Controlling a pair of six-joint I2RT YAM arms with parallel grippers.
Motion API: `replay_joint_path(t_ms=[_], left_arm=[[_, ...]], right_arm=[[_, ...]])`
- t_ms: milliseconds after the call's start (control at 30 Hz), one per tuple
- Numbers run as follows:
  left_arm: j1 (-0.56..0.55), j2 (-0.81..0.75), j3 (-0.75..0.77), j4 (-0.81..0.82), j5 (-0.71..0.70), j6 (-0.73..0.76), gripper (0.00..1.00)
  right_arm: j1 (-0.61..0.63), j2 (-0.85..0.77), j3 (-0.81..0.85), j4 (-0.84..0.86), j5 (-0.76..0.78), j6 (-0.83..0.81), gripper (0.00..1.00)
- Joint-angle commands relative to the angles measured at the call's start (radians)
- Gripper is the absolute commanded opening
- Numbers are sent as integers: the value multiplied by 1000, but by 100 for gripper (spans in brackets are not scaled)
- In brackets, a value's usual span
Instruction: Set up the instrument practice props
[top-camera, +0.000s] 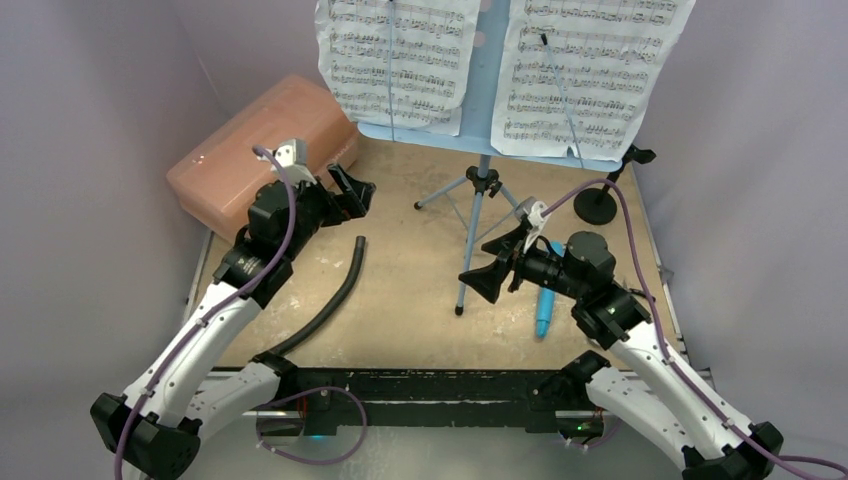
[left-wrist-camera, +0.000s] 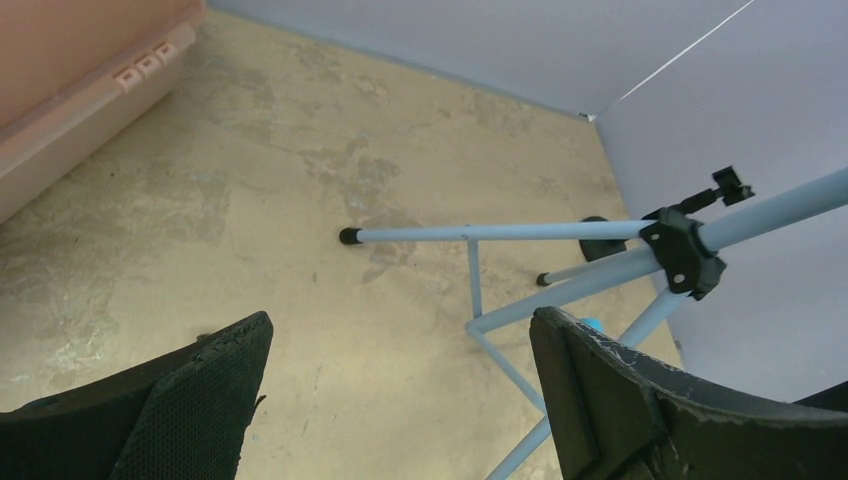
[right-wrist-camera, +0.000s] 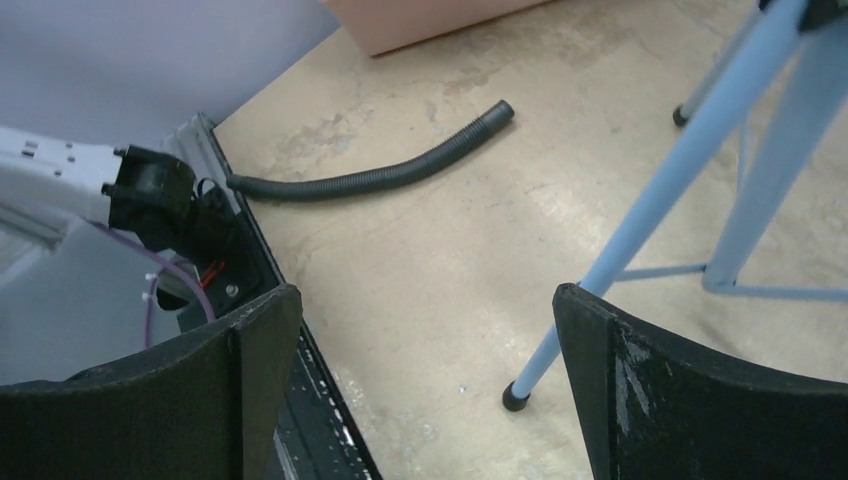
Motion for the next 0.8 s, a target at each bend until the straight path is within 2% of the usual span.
replay_joint_path(t_ms=[0,433,667,767], left_arm=[[2,24,-25,23,28,19,99],[2,57,-63,58,55,27,99],[2,66,-81,86,82,43,99],[2,89,-70,83,101,79,99]], right_arm=[[2,-20,-29,61,137,178,98],[-4,-85,-74,4,416,348,98],[-63,-5,-13,-39,371,389,98],[-146,-1,2,-44,326,432,98]])
